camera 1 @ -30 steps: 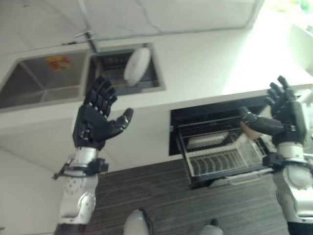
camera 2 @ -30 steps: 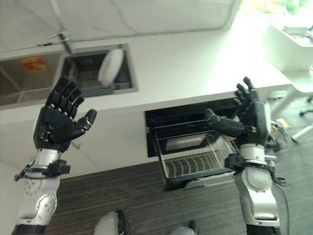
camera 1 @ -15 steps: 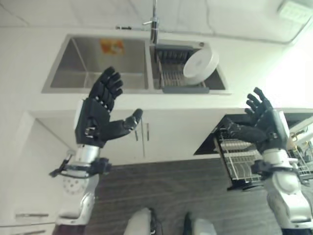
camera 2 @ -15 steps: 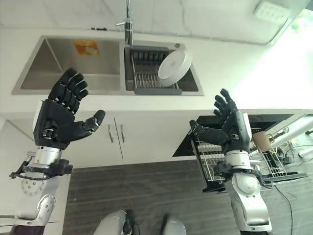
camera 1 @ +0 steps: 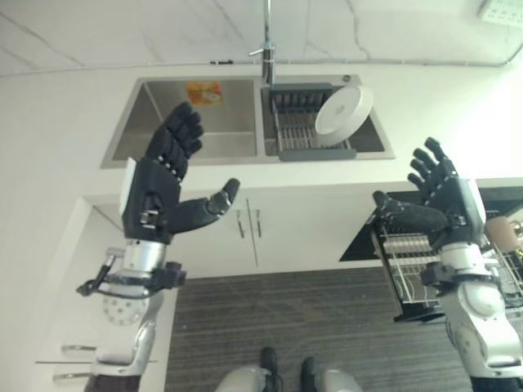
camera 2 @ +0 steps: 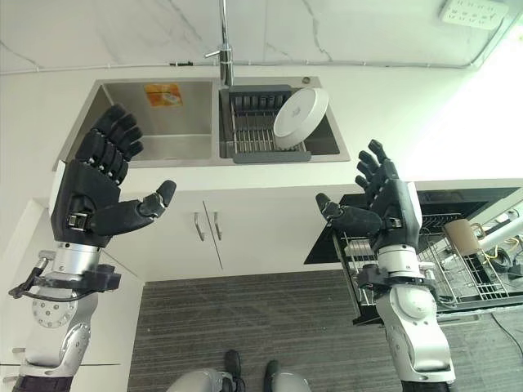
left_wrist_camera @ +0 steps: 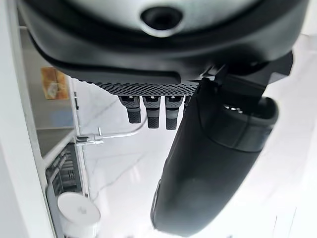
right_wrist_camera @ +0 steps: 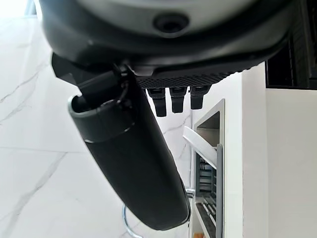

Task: Place the dishes in the dishwasher.

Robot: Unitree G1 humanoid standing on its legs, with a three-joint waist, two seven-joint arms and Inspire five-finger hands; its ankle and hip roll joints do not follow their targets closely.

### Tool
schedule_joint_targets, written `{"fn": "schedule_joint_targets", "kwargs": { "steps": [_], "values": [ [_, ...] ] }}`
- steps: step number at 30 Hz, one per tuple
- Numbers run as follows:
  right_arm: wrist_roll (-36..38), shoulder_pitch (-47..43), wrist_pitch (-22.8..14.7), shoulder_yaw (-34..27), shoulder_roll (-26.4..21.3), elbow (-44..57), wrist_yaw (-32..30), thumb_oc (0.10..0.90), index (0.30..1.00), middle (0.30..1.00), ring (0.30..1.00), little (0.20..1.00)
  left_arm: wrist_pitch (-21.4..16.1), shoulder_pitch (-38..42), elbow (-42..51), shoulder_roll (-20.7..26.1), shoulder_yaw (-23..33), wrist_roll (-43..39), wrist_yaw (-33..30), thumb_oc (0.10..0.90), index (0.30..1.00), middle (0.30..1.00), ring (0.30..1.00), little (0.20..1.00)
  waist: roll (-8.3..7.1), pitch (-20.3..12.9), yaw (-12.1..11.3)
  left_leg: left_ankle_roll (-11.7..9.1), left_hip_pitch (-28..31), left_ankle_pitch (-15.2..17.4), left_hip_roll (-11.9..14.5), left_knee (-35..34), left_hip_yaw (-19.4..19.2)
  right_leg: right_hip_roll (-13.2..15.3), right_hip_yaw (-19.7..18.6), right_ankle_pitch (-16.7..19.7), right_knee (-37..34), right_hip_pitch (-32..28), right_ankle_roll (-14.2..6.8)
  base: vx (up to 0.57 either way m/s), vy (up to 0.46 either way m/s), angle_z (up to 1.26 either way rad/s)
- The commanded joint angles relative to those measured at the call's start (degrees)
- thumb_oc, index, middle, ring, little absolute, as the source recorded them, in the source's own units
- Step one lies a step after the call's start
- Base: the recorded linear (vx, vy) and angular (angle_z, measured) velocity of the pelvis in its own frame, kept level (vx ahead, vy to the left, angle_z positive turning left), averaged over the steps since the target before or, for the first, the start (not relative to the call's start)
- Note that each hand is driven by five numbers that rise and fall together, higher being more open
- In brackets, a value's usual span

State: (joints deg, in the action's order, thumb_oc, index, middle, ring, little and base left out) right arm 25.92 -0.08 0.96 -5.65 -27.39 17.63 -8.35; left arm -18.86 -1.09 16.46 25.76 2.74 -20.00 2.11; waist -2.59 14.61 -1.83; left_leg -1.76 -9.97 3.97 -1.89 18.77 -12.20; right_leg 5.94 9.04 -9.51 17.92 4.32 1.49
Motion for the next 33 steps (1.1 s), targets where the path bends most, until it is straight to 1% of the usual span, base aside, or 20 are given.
{"fn": "schedule_joint_targets", "kwargs": {
  "steps": [1,2,4,5,7,10,12,15,16,17,18,20,23,24,25,26,27,28,30,33],
  "values": [
    [-0.95,-4.67,-5.93,-2.70,-2.04,4.16,-1.22,0.800,0.900,0.900,0.900,0.900,-6.88,3.54,7.01,0.30,0.53,1.43,-0.01,0.800,0.900,0.900,0.900,0.900,2.06,-3.44,1.11,-3.58,-1.13,-0.25,10.06,-1.59,2.23,-1.79,-2.27,-0.57,-0.73,-1.48,-6.31,0.23,0.187,0.08],
    [-0.72,-4.29,-6.18,-2.47,-2.13,4.74,-1.62,0.800,0.900,0.900,0.900,0.900,-6.98,3.40,7.12,0.33,0.11,1.72,-0.34,0.800,0.900,0.900,0.900,0.900,2.88,-3.52,0.82,-4.14,-3.85,-1.25,10.42,-1.59,3.23,-2.51,-2.58,-1.04,-0.73,-2.11,-6.47,0.26,0.198,0.03],
    [-0.68,-4.02,-6.28,-2.50,-2.77,5.27,-2.96,0.800,0.900,0.900,0.900,0.900,-7.73,3.61,7.18,0.39,-0.77,2.68,-0.86,0.800,0.900,0.900,0.900,0.900,3.44,-3.78,0.45,-4.52,-6.90,-3.73,10.57,-1.59,3.94,-3.71,-3.59,-2.37,-0.73,-3.86,-6.22,0.20,0.166,-0.17],
    [-0.84,-4.67,-6.51,-2.22,-3.25,4.82,-3.36,0.800,0.900,0.900,0.900,0.900,-8.04,4.24,6.95,0.53,-1.27,3.03,-1.29,0.800,0.900,0.900,0.900,0.900,3.35,-4.05,0.36,-4.13,-6.94,-2.79,10.31,-1.59,3.67,-3.63,-3.66,-2.86,-0.73,-4.09,-6.21,0.15,0.194,-0.30],
    [-0.29,-6.05,-8.59,-1.17,-3.86,3.39,-2.82,0.800,0.900,0.900,0.900,0.900,-8.31,5.96,6.16,1.19,-2.80,4.66,-3.15,0.800,0.900,0.900,0.900,0.900,3.27,-4.77,-0.12,-3.52,-7.07,-1.61,9.35,-1.59,4.91,-2.96,-3.94,-3.24,-0.73,-4.80,-6.80,0.14,0.192,-0.51],
    [3.03,-4.99,-9.66,-2.74,-4.00,5.30,-2.38,0.800,0.900,0.900,0.900,0.900,-9.16,6.99,6.68,1.73,-2.62,5.28,-2.36,0.800,0.900,0.900,0.900,0.900,2.54,-6.15,-0.03,-2.09,-5.14,0.45,8.23,-1.59,5.01,-1.20,-3.20,-3.40,-0.73,-5.78,-7.98,0.15,0.159,-0.51],
    [2.93,-4.86,-10.86,-2.88,-3.18,6.24,-2.44,0.800,0.900,0.900,0.900,0.900,-9.74,8.64,7.51,2.42,-2.85,8.62,-1.96,0.800,0.900,0.900,0.900,0.900,1.90,-6.65,-0.22,-1.17,-3.97,1.53,7.09,-1.59,5.45,0.49,-2.10,-2.55,-0.73,-6.15,-8.81,0.15,0.126,-0.13],
    [3.70,-5.65,-10.56,-2.59,-3.13,5.94,-2.15,0.800,0.900,0.900,0.900,0.900,-9.26,10.78,7.17,3.89,-3.44,10.40,-1.84,0.800,0.900,0.900,0.900,0.900,1.31,-6.79,-0.84,-0.26,-3.30,2.25,5.71,-1.59,6.75,1.75,-0.58,-1.54,-0.73,-7.14,-9.42,0.14,0.125,0.18],
    [2.27,-6.02,-11.62,-2.70,-2.67,5.75,-2.89,0.800,0.900,0.900,0.900,0.900,-8.99,11.38,7.17,4.20,-3.14,9.94,-1.08,0.800,0.900,0.900,0.900,0.900,1.09,-6.85,-1.19,0.29,-3.01,2.55,5.06,-1.59,7.04,2.18,0.72,0.40,-0.73,-7.96,-9.98,0.15,0.174,0.07],
    [0.12,-6.46,-13.12,-2.60,-1.93,5.68,-3.57,0.800,0.900,0.900,0.900,0.900,-9.04,11.39,7.24,4.17,-3.06,10.18,-0.61,0.800,0.900,0.900,0.900,0.900,1.15,-6.77,-1.34,0.89,-2.56,2.74,4.68,-1.59,6.88,2.29,2.32,3.96,-0.73,-9.20,-10.88,0.21,0.252,0.04],
    [-1.63,-6.76,-14.40,-2.24,-1.13,5.73,-4.26,0.800,0.900,0.900,0.900,0.900,-9.13,11.49,7.19,4.14,-3.28,10.76,-0.44,0.800,0.900,0.900,0.900,0.900,1.95,-6.48,-0.97,1.47,-1.69,3.02,4.45,-1.59,7.62,1.51,3.07,9.04,0.18,-9.70,-11.43,0.18,0.242,0.00],
    [-3.09,-6.75,-15.42,-2.07,-0.25,5.60,-4.22,0.800,0.900,0.900,0.900,0.900,-8.96,11.66,7.10,3.95,-3.32,11.17,-0.04,0.800,0.900,0.900,0.900,0.900,2.90,-5.70,-0.07,1.77,-0.44,3.42,4.51,-1.59,8.33,1.40,2.61,10.60,4.22,-6.72,-11.07,0.11,0.151,0.01],
    [-1.39,-7.10,-15.49,-2.07,-0.26,4.92,-2.83,0.800,0.900,0.900,0.900,0.900,-8.53,12.22,7.26,4.47,-3.27,11.52,-0.12,0.800,0.900,0.900,0.900,0.900,2.56,-5.26,0.24,1.22,0.34,3.90,5.09,-1.59,8.18,3.14,4.04,9.71,-0.73,-4.79,-10.24,0.07,-0.103,0.03],
    [1.24,-7.11,-15.46,-2.55,-0.90,4.81,-2.20,0.800,0.900,0.900,0.900,0.900,-8.42,12.54,7.26,5.44,-3.15,10.55,-0.44,0.800,0.900,0.900,0.900,0.900,1.44,-4.59,0.74,0.32,1.33,5.08,5.62,-1.59,7.80,6.55,3.66,7.38,-0.73,-0.38,-10.49,0.10,-0.388,-0.22],
    [3.19,-6.86,-15.84,-3.07,-0.83,4.57,-3.40,0.800,0.900,0.900,0.900,0.900,-8.41,12.42,7.25,5.40,-3.24,11.04,-0.88,0.800,0.900,0.900,0.900,0.900,0.53,-4.35,1.71,-0.32,2.36,6.60,6.00,-1.59,7.32,8.60,2.00,7.62,-0.73,3.84,-11.49,0.10,-0.412,-0.23],
    [3.93,-6.81,-15.74,-3.14,-0.58,4.49,-3.34,0.800,0.900,0.900,0.900,0.900,-8.18,12.35,7.29,5.35,-3.47,11.54,-1.30,0.800,0.900,0.900,0.900,0.900,0.21,-4.38,2.09,-0.41,2.80,7.30,5.99,-1.59,7.28,9.22,1.16,8.57,-0.73,5.28,-11.86,0.11,-0.294,-0.04],
    [4.23,-6.83,-15.57,-3.13,-0.34,4.49,-3.22,0.800,0.900,0.900,0.900,0.900,-7.89,12.31,7.35,5.29,-3.63,12.11,-1.64,0.800,0.900,0.900,0.900,0.900,0.03,-4.47,2.34,-0.40,3.12,7.81,6.06,-1.59,7.36,9.46,0.44,9.08,-0.73,6.11,-12.08,0.11,-0.232,-0.04],
    [3.94,-6.73,-15.39,-3.14,-0.36,4.61,-3.24,0.800,0.900,0.900,0.900,0.900,-7.42,12.14,7.51,5.30,-3.64,12.18,-1.94,0.800,0.900,0.900,0.900,0.900,-0.11,-4.62,2.70,-0.32,3.62,8.44,6.07,-1.59,7.57,9.35,-0.62,8.44,-0.73,6.88,-12.50,0.11,-0.225,0.03],
    [3.67,-6.98,-14.15,-3.16,-0.96,4.90,-3.04,0.800,0.900,0.900,0.900,0.900,-6.28,11.11,8.26,4.69,-3.82,11.28,-2.46,0.800,0.900,0.900,0.900,0.900,-0.20,-5.37,2.17,-0.72,3.99,8.48,7.23,-1.59,6.54,9.64,1.08,7.34,-0.73,6.88,-12.85,0.10,-0.226,0.33],
    [3.63,-7.93,-12.96,-2.31,-1.53,4.44,-2.73,0.800,0.900,0.900,0.900,0.900,-5.09,10.42,7.92,3.95,-4.21,8.35,-2.61,0.800,0.900,0.900,0.900,0.900,-0.17,-6.38,1.78,-1.11,4.21,8.56,8.22,-1.59,6.43,8.57,1.13,5.90,-0.73,6.10,-12.34,0.09,-0.165,0.16]
  ]
}}
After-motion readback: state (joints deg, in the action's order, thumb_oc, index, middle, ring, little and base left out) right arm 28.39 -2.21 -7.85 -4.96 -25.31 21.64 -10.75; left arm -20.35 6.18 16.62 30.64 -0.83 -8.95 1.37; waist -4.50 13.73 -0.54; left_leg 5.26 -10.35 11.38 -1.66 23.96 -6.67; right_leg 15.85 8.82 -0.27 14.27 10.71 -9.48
